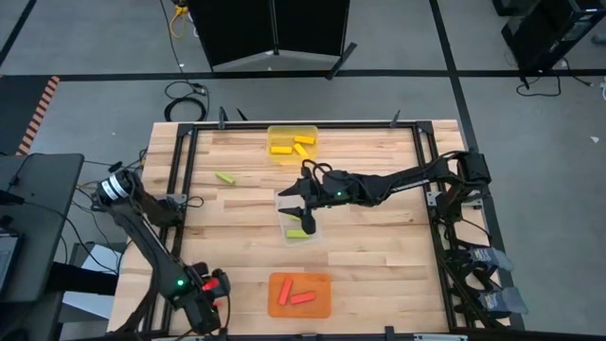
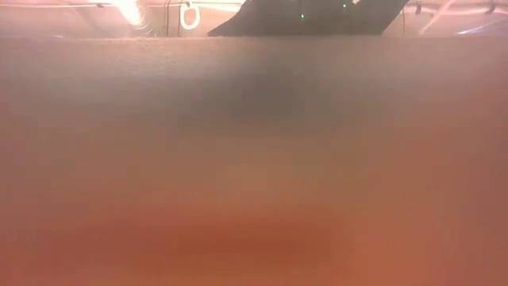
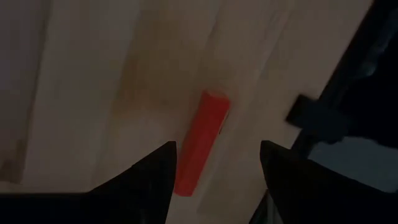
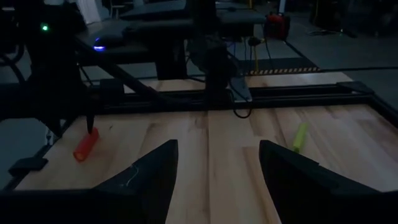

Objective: Sort blocks
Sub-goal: Put the orange block into the orange bin

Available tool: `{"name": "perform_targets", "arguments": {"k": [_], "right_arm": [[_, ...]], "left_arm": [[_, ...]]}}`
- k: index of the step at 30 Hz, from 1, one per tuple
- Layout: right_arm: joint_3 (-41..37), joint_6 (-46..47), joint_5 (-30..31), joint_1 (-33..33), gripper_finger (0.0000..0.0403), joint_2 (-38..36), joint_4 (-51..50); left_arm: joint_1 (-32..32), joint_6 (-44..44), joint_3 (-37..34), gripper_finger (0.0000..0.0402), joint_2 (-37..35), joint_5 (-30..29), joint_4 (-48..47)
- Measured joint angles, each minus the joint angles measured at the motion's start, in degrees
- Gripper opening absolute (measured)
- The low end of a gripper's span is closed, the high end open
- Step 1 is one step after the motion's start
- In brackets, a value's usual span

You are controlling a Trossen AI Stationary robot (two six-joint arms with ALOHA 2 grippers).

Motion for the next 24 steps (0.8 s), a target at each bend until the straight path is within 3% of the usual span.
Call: {"name": "perform_targets", "arguments": {"k": [24], "right_arm": [[0.0,0.3,0.0,0.0,0.0234,0.0,0.0]], "left_arm": [[-1.0,0.7,-0.2,0.0239,7.4,1.6,1.6]]}}
